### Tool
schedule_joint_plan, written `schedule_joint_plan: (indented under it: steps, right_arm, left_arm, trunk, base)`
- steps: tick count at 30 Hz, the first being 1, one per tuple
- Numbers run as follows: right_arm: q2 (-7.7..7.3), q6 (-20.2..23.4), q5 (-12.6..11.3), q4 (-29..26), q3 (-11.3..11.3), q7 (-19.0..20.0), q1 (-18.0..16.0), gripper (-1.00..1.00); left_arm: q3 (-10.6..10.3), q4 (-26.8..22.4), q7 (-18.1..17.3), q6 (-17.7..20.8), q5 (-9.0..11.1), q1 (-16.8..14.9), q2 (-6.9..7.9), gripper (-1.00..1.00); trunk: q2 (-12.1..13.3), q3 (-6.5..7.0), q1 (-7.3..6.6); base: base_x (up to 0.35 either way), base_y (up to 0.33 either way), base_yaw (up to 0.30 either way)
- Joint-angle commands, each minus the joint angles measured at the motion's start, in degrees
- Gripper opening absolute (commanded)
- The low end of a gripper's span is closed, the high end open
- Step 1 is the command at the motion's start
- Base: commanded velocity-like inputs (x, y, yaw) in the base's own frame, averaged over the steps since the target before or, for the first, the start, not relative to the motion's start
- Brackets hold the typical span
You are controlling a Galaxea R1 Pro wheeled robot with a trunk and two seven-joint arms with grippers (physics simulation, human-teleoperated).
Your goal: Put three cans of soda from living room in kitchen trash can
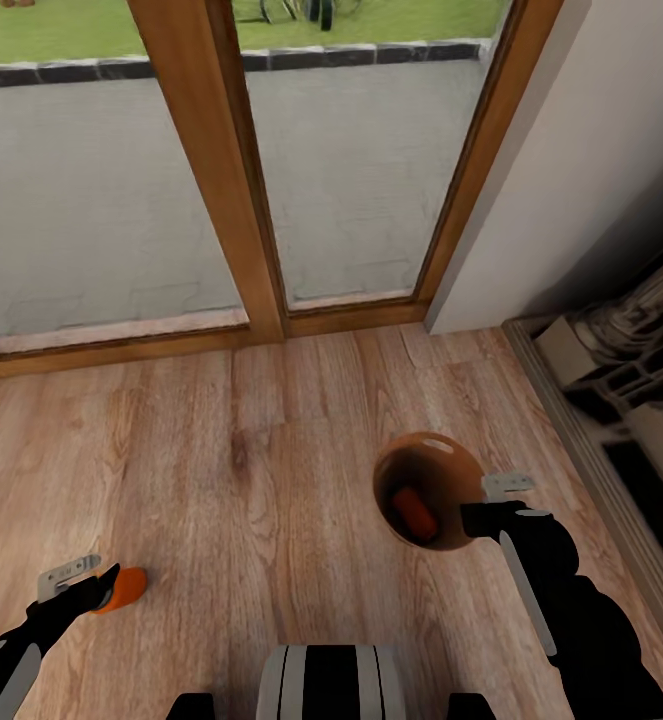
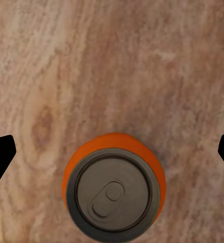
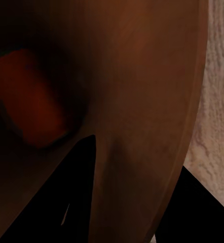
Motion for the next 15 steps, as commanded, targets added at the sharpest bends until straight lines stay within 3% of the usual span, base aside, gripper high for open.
schedule_joint_plan:
  steps: [1, 15]
  right_arm:
    - [0.00, 0.0, -0.7, 0.0, 0.0, 0.0, 0.0, -1.00]
    - [0.00, 0.0, -0.7, 0.0, 0.0, 0.0, 0.0, -1.00]
  left_arm:
    - [0.0, 0.0, 0.0, 0.0, 0.0, 0.0, 0.00, 1.00]
    - [0.0, 0.0, 0.0, 0.0, 0.0, 0.0, 0.00, 1.00]
  trunk:
    - [0.0, 0.00, 0.00]
    - [0.0, 0.00, 0.00]
  base:
    - [0.000, 0.005, 0.000]
    - [-0.019, 0.022, 0.000]
